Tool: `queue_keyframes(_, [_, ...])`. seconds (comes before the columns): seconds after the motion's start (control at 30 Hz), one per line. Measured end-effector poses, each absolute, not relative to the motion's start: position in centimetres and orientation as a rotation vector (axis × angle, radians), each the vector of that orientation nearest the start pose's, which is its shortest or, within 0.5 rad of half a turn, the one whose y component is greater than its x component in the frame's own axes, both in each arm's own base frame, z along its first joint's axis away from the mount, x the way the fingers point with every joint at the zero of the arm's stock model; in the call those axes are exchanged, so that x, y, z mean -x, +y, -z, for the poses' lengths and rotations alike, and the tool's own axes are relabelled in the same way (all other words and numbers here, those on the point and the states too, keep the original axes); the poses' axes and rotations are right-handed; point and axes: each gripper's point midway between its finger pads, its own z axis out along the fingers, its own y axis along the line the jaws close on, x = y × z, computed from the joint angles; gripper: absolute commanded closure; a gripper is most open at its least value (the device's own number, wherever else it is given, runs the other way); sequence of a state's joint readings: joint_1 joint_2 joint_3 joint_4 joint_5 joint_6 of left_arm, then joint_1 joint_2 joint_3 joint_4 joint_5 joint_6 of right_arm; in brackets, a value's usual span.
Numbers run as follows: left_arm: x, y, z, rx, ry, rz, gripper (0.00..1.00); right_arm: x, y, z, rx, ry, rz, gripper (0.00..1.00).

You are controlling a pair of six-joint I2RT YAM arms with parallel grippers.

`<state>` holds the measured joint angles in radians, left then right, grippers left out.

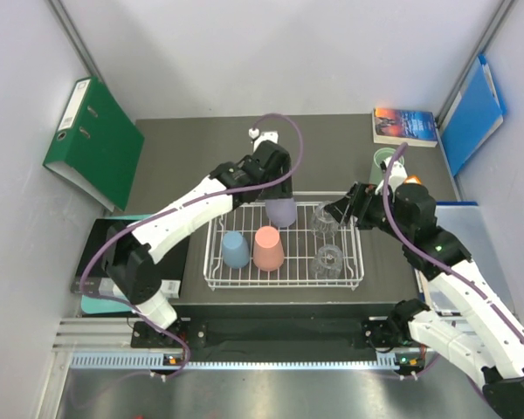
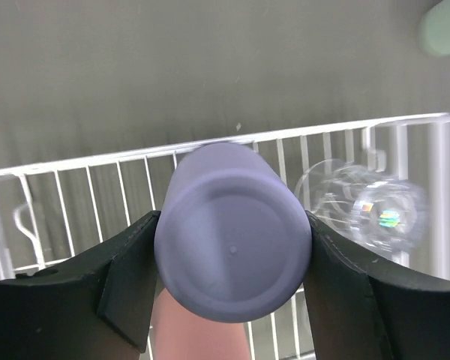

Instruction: Unload the cups from the dish rack

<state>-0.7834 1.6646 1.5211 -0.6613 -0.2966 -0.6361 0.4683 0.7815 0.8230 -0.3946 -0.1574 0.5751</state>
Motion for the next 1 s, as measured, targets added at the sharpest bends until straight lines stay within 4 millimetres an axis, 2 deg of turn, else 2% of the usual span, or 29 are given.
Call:
queue_keyframes(0.07, [-33.5, -29.2, -22.0, -0.035, 2.322, 0.365, 1.00, -23.8, 17.6, -25.5, 0.002, 2.011, -0.835, 0.22])
queue_keyframes(0.17, [-33.7, -29.0, -25.9, -0.026, 2.246, 0.408, 1.00, -24.0, 17.5, -25.6, -0.009, 2.008, -0.827, 0.37])
queue_keyframes(0.2, [-33.7, -29.0, -27.4, -0.019, 2.215, 0.431, 1.00, -24.1, 17.4, -25.6, -0.020, 2.008, -0.823, 0.38])
queue_keyframes(0.23, [-33.6, -28.9, -28.6, -0.013, 2.189, 0.452, 1.00, -24.2, 17.3, -25.6, -0.032, 2.003, -0.819, 0.38])
queue_keyframes(0.33, [-32.8, -28.6, -32.4, 0.001, 2.104, 0.570, 1.00, -24.2, 17.0, -26.4, -0.072, 1.948, -0.840, 0.26])
queue_keyframes(0.47, [-30.5, -29.2, -35.9, 0.000, 1.981, 0.864, 1.00, -23.5, 17.4, -28.5, -0.045, 1.861, -0.910, 0.25])
queue_keyframes(0.63, [-28.7, -30.8, -37.4, -0.010, 1.881, 1.203, 1.00, -23.0, 18.6, -31.2, -0.005, 1.766, -1.022, 0.25])
queue_keyframes(0.83, [-27.7, -32.6, -37.0, 0.007, 1.841, 1.508, 1.00, -22.6, 20.0, -33.7, 0.040, 1.696, -1.135, 0.25])
queue_keyframes(1.0, [-26.2, -33.6, -39.1, -0.030, 1.764, 1.689, 1.00, -22.7, 20.9, -35.3, 0.068, 1.646, -1.193, 0.35])
